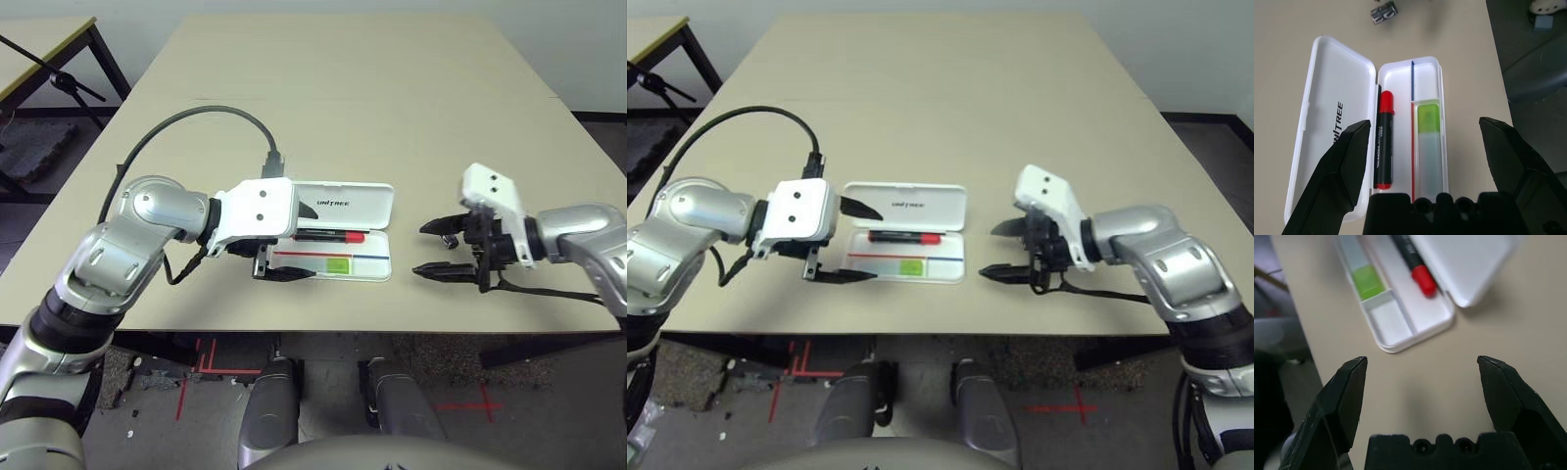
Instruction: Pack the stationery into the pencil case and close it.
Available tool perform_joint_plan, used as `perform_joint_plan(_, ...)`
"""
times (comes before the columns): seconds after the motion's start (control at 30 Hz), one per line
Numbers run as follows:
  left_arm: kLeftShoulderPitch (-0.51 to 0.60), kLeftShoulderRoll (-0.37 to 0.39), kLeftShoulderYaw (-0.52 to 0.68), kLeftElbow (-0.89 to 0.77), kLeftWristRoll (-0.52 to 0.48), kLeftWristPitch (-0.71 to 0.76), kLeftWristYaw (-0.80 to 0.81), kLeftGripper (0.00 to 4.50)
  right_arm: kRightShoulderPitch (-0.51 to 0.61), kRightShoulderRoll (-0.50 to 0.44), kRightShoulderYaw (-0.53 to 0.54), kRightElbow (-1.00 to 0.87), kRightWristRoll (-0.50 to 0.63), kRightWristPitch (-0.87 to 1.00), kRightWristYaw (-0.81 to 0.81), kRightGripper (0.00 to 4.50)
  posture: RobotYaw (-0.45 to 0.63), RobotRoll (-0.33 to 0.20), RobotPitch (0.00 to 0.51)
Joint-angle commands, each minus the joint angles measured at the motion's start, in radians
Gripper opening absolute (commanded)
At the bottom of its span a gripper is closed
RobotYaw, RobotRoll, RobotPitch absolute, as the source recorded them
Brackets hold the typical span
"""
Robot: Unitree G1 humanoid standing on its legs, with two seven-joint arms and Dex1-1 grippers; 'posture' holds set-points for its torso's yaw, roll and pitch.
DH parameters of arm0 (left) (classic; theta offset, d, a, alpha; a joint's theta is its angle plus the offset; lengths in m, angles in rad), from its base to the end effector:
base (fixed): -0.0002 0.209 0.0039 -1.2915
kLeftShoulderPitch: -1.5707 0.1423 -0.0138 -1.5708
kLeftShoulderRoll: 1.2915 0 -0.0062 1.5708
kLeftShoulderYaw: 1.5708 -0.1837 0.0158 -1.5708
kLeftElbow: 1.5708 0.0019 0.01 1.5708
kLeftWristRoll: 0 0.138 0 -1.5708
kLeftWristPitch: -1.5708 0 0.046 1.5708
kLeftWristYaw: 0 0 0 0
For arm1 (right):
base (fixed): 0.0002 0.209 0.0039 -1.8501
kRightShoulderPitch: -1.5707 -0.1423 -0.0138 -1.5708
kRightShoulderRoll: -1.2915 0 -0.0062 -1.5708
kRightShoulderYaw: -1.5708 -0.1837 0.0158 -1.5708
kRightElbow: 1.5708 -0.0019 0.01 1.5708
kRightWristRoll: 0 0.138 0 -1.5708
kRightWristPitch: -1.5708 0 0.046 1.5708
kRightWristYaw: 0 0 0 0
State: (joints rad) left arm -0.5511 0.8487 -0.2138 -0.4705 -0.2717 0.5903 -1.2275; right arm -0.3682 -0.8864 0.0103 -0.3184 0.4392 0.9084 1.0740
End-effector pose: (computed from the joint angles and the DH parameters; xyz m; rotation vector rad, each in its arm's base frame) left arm 0.2376 0.1836 0.2302 0.7858 0.1826 -1.4026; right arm 0.2362 -0.2467 0.1939 -0.3139 0.5183 1.0423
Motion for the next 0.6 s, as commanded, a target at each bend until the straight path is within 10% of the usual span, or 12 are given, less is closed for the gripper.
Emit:
perform_joint_plan(0.03,0.008,0.009,0.002,-0.012,-0.01,-0.013,0.008,4.48,0.005,0.033,-0.077,-0.052,0.057,0.11,-0.101,4.5,-0.03,0.0,0.11)
perform_joint_plan(0.6,-0.023,-0.042,-0.072,0.01,0.008,-0.035,0.023,4.48,-0.077,0.209,-0.046,0.034,-0.083,0.432,-0.591,4.5,-0.07,0.0,0.11)
